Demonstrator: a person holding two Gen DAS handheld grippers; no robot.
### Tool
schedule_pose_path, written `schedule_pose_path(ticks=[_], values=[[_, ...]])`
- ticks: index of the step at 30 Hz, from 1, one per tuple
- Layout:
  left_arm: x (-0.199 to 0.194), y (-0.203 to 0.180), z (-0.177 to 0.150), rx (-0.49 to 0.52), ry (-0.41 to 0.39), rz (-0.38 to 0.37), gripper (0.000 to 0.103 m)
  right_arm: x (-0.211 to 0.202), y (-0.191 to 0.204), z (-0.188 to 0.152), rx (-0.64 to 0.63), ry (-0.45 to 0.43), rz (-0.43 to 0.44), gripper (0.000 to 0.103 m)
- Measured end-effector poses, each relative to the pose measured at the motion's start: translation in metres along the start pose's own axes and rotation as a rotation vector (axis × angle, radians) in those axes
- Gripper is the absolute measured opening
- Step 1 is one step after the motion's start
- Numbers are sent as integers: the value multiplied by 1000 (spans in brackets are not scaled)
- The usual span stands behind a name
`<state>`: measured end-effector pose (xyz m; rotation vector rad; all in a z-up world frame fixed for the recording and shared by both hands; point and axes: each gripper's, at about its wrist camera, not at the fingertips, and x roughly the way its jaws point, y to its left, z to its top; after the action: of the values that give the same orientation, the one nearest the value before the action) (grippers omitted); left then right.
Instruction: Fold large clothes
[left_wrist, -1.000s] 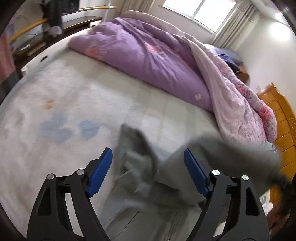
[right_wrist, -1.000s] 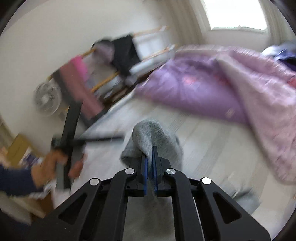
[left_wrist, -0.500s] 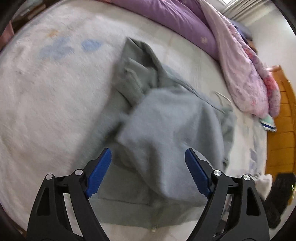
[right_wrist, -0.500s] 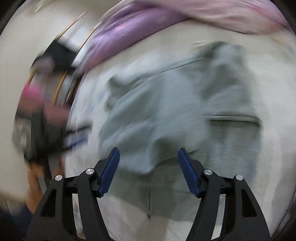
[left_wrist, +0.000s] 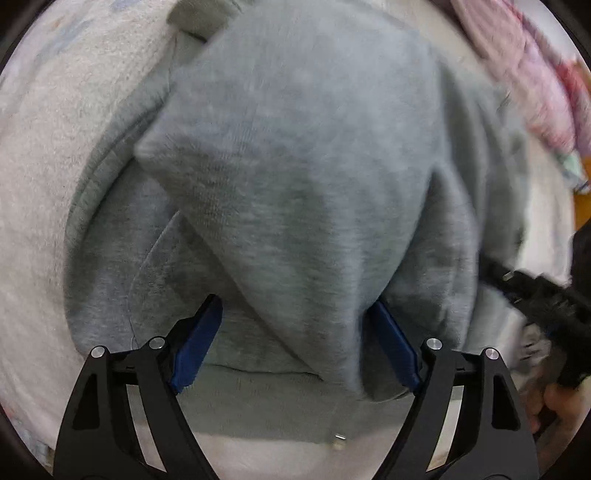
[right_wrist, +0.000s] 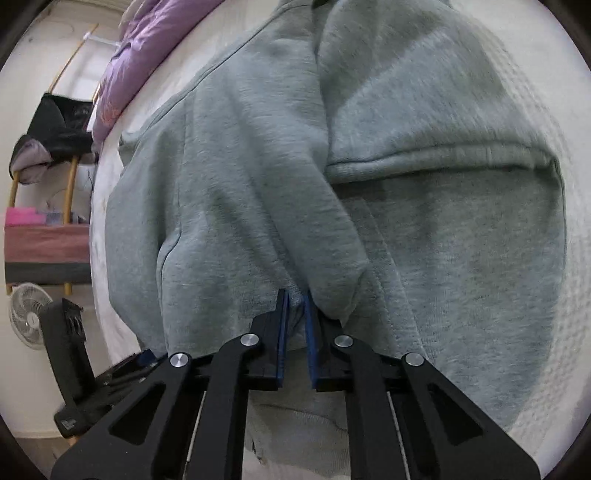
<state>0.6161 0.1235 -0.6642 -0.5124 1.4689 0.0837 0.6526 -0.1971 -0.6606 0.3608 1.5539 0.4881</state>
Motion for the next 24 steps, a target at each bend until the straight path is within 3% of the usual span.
schedule_pose_path(ticks=[2, 4, 5, 6, 9, 14, 18, 24], values=[[-34, 1, 11, -26, -78, -71, 82, -29, 11, 10, -2, -49, 57, 17], [-61, 1, 26, -38, -143, -105, 82, -61, 17, 27, 16, -134, 66, 37], [-73, 2, 37, -55, -171, -118, 83, -73, 19, 37, 26, -172, 64, 52], [-83, 5, 54, -86, -197, -132, 83, -86, 20, 52, 36, -212, 65, 58], [-93, 13, 98, -180, -255, -168, 85, -100, 15, 96, 85, -275, 79, 62], [-75, 14, 177, -250, -265, -94, 85, -67, 7, 163, 170, -263, 29, 63], [-42, 18, 220, -294, -195, -46, 85, -35, -2, 182, 245, -220, -34, 63], [4, 18, 244, -289, -91, 51, 83, -9, -8, 195, 281, -192, -80, 63]])
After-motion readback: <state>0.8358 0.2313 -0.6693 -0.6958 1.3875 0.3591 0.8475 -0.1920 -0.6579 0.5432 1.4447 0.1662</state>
